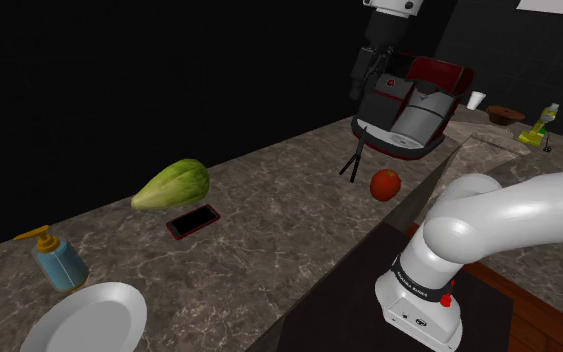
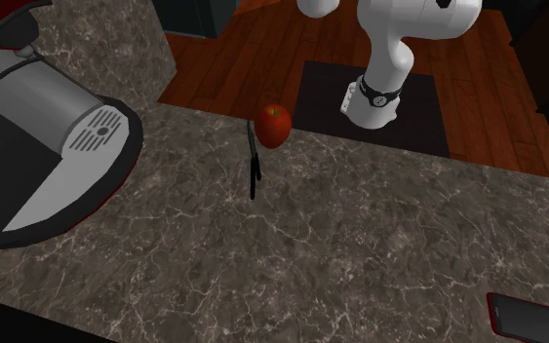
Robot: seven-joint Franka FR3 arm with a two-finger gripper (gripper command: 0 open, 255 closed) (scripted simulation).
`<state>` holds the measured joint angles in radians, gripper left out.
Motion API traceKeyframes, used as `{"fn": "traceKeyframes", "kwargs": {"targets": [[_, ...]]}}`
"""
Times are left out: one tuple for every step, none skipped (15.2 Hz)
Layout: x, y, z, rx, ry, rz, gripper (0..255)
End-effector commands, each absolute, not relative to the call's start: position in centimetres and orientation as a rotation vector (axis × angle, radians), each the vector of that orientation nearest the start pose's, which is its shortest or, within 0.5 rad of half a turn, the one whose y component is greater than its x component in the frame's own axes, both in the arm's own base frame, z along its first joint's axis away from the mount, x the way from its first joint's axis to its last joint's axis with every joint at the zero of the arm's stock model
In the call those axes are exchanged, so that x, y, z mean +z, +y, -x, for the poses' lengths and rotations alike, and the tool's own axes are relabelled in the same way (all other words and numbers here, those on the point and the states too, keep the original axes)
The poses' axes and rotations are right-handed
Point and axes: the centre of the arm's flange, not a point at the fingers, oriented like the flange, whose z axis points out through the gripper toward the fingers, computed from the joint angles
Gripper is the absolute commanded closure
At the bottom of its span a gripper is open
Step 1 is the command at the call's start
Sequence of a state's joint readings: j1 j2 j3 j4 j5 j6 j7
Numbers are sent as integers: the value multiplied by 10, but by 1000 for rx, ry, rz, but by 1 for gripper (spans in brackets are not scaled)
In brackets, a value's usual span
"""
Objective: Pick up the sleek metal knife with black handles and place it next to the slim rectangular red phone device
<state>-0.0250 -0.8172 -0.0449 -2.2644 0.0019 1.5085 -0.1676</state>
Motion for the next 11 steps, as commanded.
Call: {"fn": "traceKeyframes", "kwargs": {"targets": [[637, -26, -290, -100, -173, 3108, 0], [630, -38, -284, -119, -224, 3095, 0], [623, -50, -277, -137, -275, 3081, 0], [615, -62, -271, -156, -326, 3066, 0], [608, -74, -266, -174, -377, 3050, 0], [600, -86, -261, -192, -427, 3034, 0], [592, -99, -257, -210, -476, 3016, 0], [584, -111, -253, -228, -525, 2998, 0], [576, -124, -250, -246, -574, 2978, 0], [568, -136, -247, -263, -622, 2958, 0], [560, -149, -245, -280, -670, 2937, 0]]}}
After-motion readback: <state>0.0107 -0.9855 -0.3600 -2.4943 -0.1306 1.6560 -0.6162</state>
